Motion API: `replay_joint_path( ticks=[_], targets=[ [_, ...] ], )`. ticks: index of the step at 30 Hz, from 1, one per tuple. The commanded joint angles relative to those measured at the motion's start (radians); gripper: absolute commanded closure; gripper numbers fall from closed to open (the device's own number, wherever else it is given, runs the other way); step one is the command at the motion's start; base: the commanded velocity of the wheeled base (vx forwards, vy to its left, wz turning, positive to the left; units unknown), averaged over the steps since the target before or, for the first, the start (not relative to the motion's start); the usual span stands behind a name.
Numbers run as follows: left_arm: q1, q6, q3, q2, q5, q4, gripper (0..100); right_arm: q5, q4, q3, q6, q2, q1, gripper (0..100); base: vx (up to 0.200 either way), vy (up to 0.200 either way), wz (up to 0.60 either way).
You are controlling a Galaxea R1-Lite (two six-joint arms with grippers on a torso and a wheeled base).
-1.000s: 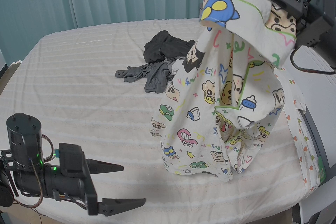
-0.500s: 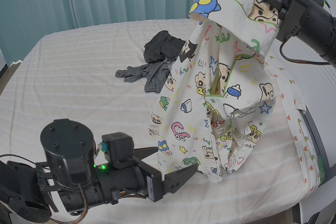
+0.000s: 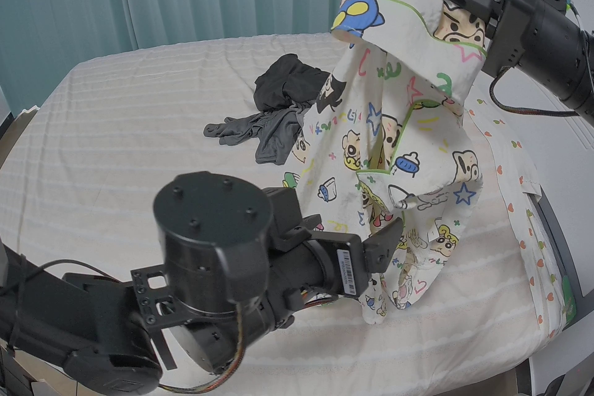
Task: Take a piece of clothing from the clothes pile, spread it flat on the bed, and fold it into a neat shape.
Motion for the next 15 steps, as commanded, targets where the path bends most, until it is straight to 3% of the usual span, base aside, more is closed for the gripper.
replay_joint_path(
  ticks=[1, 7, 15],
  targets=[
    [-0.012, 0.003, -0.07, 0.106, 0.123, 0.011, 0, 0.0, 0.0, 0.007, 0.0, -0.001, 0.001, 100, 0.0, 0.0, 0.0],
    [-0.012, 0.006, -0.123, 0.143, 0.221, 0.144, 0, 0.0, -0.001, 0.01, 0.0, -0.003, -0.002, 100, 0.0, 0.0, 0.0],
    [-0.01, 0.034, -0.149, 0.201, 0.26, 0.171, 0, 0.0, 0.0, 0.008, -0.001, -0.009, -0.004, 100, 0.0, 0.0, 0.0]
  ],
)
